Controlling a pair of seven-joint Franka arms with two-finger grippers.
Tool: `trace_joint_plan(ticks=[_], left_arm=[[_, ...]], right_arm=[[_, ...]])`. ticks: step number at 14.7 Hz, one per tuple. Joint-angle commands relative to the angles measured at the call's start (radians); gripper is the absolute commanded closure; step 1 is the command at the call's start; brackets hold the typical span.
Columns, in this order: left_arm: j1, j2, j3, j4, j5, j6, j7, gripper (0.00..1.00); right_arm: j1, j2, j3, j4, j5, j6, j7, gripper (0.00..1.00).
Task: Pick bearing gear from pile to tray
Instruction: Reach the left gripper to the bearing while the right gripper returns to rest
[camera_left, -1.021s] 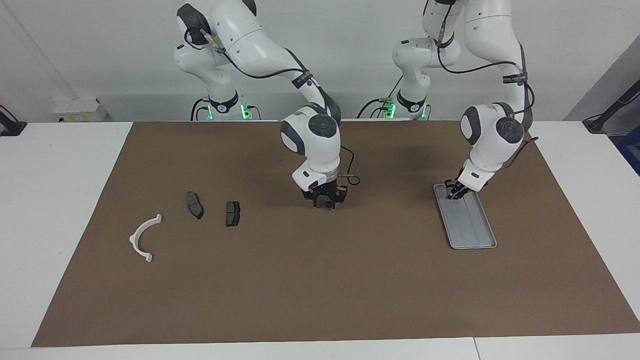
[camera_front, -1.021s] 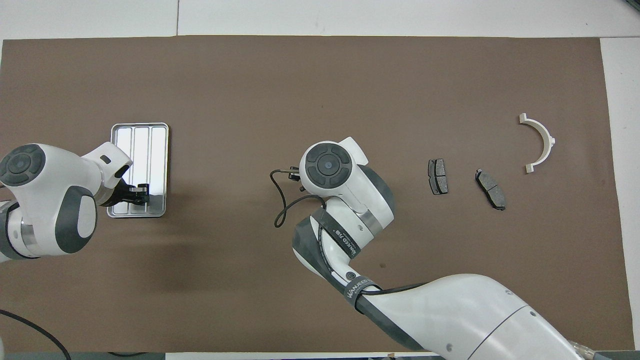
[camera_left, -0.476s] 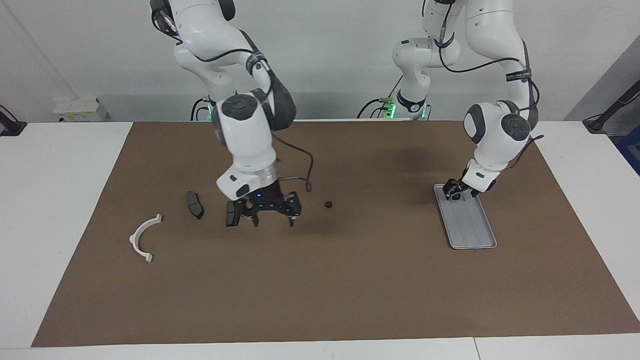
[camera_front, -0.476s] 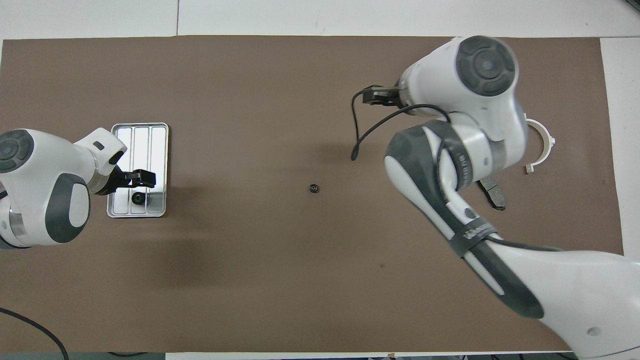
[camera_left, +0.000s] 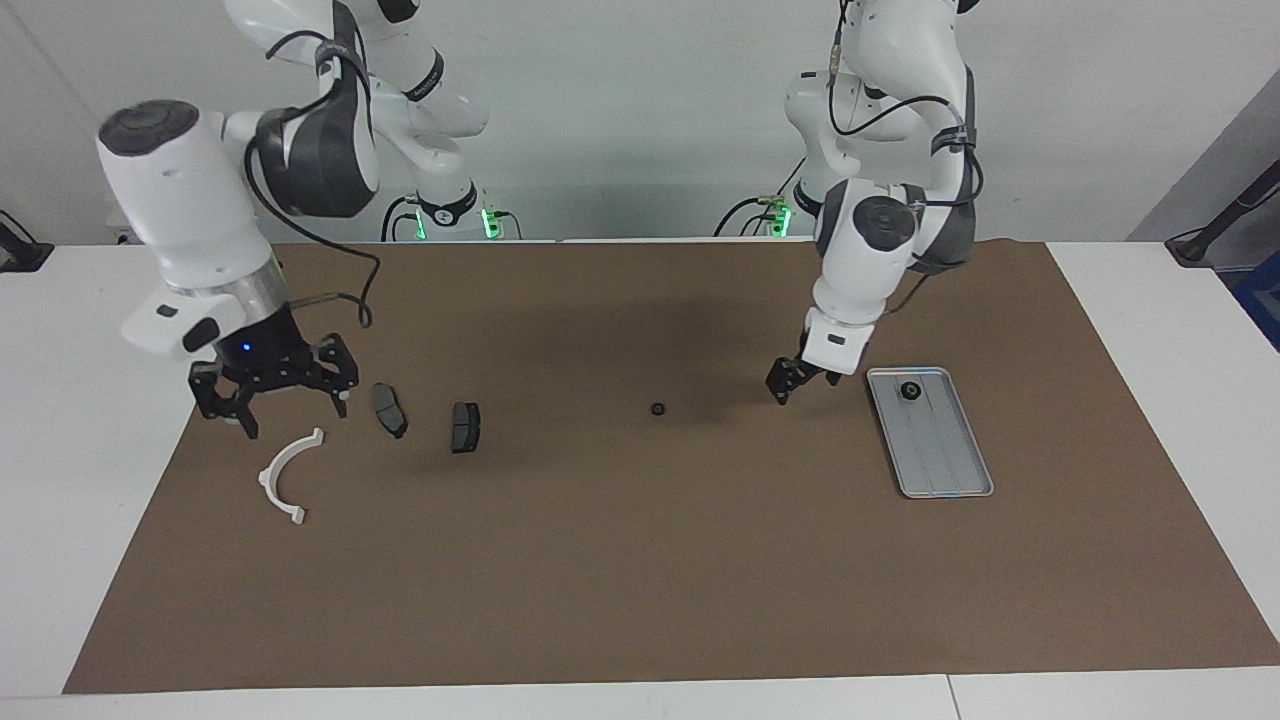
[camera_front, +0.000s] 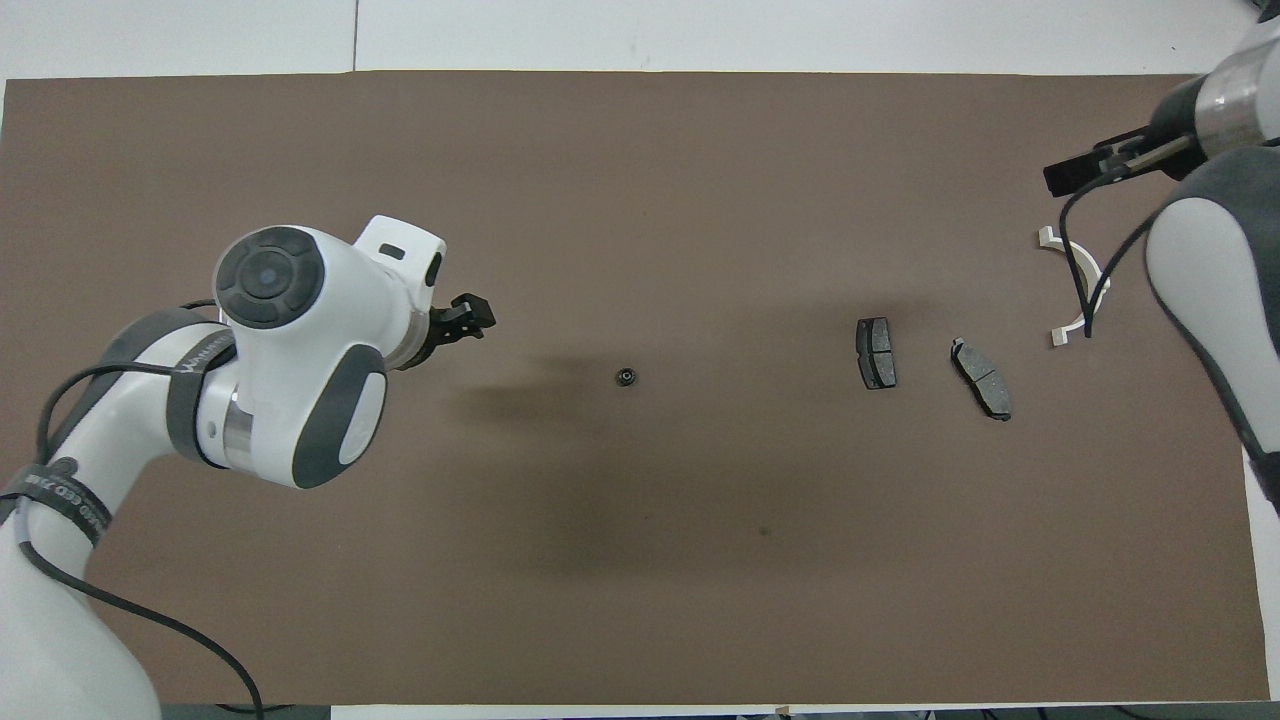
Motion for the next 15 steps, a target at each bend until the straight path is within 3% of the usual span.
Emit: trace_joint_plan(ticks=[1, 3, 5, 8, 14, 15], left_arm=[[-0.14, 0.157, 0.022, 0.185, -0.009, -0.055, -0.223, 0.0], [-0.205, 0.267, 0.022, 0.316, -0.008, -0.058, -0.339, 0.0], [-0.239, 0.284, 0.024, 0.297, -0.006, -0.025, -0.357, 0.0], [-0.274, 0.27, 0.027, 0.197, -0.002, 0.027, -0.357, 0.0], [-0.284, 0.318, 0.027, 0.258, -0.006, 0.028, -0.388, 0.02], [-0.284, 0.318, 0.027, 0.255, -0.003, 0.031, -0.397, 0.06]], right_arm=[[-0.016, -0.111, 0.007, 0.0, 0.013, -0.162, 0.084, 0.0], [-0.016, -0.145, 0.0, 0.037, 0.013, -0.277, 0.167, 0.0], [-0.015, -0.193, 0.0, 0.022, 0.011, -0.337, 0.204, 0.0], [-0.016, -0.252, 0.0, -0.099, 0.043, -0.334, 0.22, 0.0], [-0.021, -0.262, -0.003, -0.121, 0.13, -0.333, 0.348, 0.0], [-0.018, -0.262, -0.003, -0.121, 0.13, -0.337, 0.364, 0.0]])
